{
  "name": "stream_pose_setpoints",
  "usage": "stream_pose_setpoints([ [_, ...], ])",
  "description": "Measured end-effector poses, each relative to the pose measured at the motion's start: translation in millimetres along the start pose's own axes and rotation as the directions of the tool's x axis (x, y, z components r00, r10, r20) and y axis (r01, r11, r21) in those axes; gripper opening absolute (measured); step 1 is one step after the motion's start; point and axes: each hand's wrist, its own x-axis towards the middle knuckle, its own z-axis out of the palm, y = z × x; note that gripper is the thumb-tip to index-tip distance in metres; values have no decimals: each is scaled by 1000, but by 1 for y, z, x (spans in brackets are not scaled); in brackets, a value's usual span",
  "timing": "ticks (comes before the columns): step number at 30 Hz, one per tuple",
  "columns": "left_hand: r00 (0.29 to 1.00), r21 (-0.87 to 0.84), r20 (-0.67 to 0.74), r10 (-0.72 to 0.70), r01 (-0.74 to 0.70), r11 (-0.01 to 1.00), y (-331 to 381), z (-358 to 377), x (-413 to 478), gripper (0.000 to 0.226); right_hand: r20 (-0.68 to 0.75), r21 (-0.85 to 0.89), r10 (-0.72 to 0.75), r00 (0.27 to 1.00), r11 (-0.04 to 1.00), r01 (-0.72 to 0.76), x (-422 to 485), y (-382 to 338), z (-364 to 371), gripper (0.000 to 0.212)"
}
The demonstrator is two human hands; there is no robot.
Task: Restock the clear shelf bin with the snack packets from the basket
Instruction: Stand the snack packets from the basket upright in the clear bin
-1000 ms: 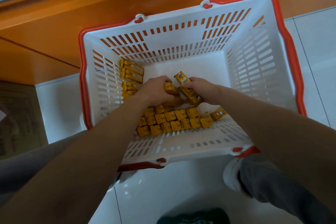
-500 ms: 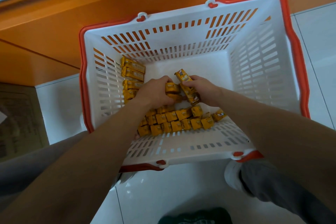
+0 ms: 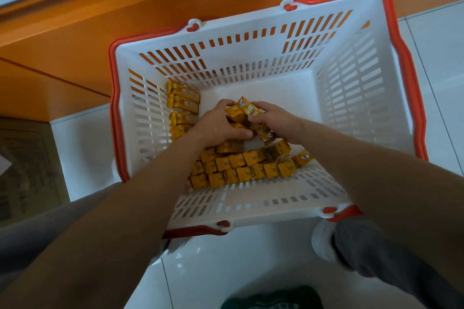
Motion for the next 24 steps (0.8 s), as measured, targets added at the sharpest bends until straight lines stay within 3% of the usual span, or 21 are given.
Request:
stream_pose_setpoints([
  [3,994,74,104,14,-21,997,-1,-5,2,115,6,6,20,1000,1000,-20,-1,0,0,43],
  [5,994,117,102,40,-52,992,-4,-4,4,110,10,10,24,1000,1000,-24,-1,1,1,41],
  [12,979,34,-184,86,-81,996,-10,5,3,62,17,30,26,1000,999,-27,-6,-6,0,47],
  [16,926,11,-370,76,-78,997,7,4,-2,52,14,206,30,999,978,-32,-15,-21,-5,43],
  [20,872,-315,-485,-70,-99,944,36,-7,-9,40,-10,384,-36,999,923,37,-32,-46,-11,46],
  [24,847,-570,-494,-196,-145,809,69,-22,-27,68,28,496,-160,987,859,125,-59,-76,0,41],
])
